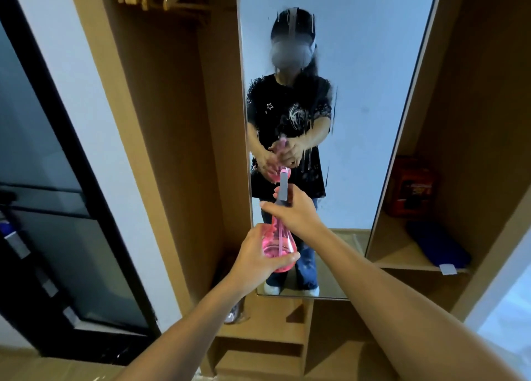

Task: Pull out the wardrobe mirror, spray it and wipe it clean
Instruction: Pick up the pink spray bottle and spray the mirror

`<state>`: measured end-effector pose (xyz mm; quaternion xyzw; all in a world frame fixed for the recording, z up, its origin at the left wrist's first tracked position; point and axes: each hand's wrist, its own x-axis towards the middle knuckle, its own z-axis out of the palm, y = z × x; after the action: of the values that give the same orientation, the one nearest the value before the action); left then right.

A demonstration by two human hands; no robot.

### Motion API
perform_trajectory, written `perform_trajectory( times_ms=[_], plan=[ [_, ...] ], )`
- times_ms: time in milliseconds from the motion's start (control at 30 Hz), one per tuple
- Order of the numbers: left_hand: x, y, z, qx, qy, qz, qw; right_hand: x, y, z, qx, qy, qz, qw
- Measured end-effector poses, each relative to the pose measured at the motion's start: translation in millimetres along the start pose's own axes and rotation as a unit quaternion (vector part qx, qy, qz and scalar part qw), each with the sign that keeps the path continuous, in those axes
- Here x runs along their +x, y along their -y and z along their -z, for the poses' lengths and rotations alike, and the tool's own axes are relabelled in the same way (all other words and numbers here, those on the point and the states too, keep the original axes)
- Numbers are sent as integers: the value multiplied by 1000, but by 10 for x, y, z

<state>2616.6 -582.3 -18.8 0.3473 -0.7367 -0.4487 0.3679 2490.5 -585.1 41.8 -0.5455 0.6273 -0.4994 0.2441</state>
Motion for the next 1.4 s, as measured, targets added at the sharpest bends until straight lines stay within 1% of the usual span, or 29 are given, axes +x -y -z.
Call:
perform_trajectory(
  times_ms=[167,300,567,800,1000,1400],
  plan=[
    [64,24,-196,-22,28,13,999,-49,-118,182,-8,-27,-13,1000],
    [116,21,-373,-27,35,18,999,-59,-176,319,-31,-41,-7,999],
    [212,36,-540,-25,47,15,998,-61,-306,488,-7,-61,-28,998],
    [274,-2,-754,-11,58,9,998,-88,-419,695,5,-62,-37,997],
    [363,42,-954,-29,68,29,997,-49,-515,840,-33,-64,-43,996],
    [507,-50,-1318,-19,103,18,994,-99,-676,1224,-18,-84,-53,995]
  ],
)
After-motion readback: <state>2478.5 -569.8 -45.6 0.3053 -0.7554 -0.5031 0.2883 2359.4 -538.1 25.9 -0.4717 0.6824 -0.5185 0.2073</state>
